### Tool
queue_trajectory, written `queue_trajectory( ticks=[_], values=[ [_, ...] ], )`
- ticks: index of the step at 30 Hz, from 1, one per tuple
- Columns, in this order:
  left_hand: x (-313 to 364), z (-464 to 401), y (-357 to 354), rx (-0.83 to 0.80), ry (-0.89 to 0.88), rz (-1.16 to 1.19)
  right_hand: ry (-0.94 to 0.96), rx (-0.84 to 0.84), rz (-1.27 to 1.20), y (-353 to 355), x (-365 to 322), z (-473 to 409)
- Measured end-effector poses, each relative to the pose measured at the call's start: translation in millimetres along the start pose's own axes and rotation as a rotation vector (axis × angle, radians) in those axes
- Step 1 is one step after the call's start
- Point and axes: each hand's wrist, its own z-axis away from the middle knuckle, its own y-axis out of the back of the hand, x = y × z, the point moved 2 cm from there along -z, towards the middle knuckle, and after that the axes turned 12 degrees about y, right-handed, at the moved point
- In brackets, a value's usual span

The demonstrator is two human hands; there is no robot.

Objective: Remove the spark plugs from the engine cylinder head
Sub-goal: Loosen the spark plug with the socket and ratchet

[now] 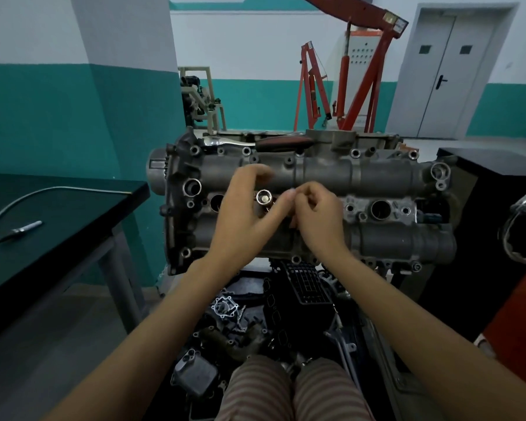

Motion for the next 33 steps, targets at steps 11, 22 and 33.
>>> queue_trajectory(
  ticks=[11, 22, 33],
  values=[
    [34, -10, -12, -0.007, 0.164, 0.611, 0.014, 0.024, -0.038, 2, -1, 3],
    [11, -14, -29, -0.003, 0.168, 0.636, 0.069, 0.026, 0.036, 0, 2, 6],
    [1, 8, -18, -0.104, 0.129, 0.428, 0.179, -0.277, 0.537, -18, 1, 4]
  ],
)
